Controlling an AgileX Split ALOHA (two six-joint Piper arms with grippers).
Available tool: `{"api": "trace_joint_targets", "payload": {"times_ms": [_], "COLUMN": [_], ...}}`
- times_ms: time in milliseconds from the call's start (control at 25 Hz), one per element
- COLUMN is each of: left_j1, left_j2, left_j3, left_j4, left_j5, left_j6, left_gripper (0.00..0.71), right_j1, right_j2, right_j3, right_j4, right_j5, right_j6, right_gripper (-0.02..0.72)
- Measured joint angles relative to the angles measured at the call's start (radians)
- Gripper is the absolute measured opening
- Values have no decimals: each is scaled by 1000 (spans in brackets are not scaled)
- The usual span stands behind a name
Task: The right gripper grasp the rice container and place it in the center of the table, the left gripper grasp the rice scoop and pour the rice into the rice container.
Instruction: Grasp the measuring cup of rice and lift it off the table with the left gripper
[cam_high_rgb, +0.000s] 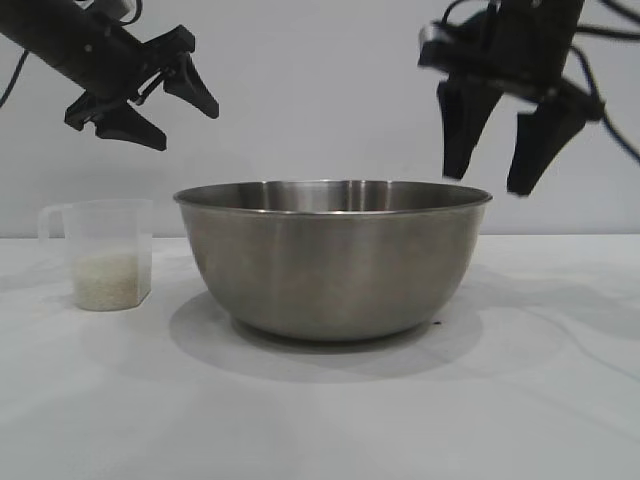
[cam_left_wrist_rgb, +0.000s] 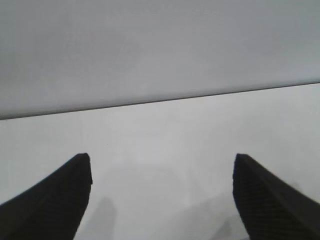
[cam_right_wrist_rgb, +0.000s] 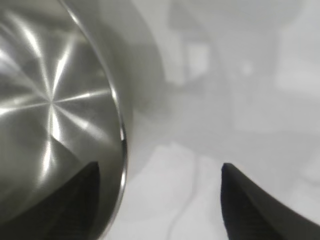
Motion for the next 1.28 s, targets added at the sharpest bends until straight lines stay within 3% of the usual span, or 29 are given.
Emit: {"api": "trace_joint_targets", "payload": {"times_ms": [160, 560, 720, 880, 1280], "left_j1": [0, 0, 0, 0, 0], "left_j2": [0, 0, 0, 0, 0], "left_j3": [0, 0, 0, 0, 0], "left_j4": [0, 0, 0, 0, 0], "left_j5": [0, 0, 0, 0, -2], "left_j6": [-6, -7, -7, -7, -9], "left_gripper": [513, 513, 513, 513, 513], "right_j1": [-34, -98, -98, -98, -98], "right_j2": [-143, -574, -763, -960, -1456], "right_j3": [86, 415, 566, 742, 1062], "right_j4": [-86, -96, -151, -220, -227], "right_j5": [2, 12, 16, 21, -82], "right_j6": [16, 31, 106, 139, 144], "right_gripper": [442, 442, 442, 442, 442]}}
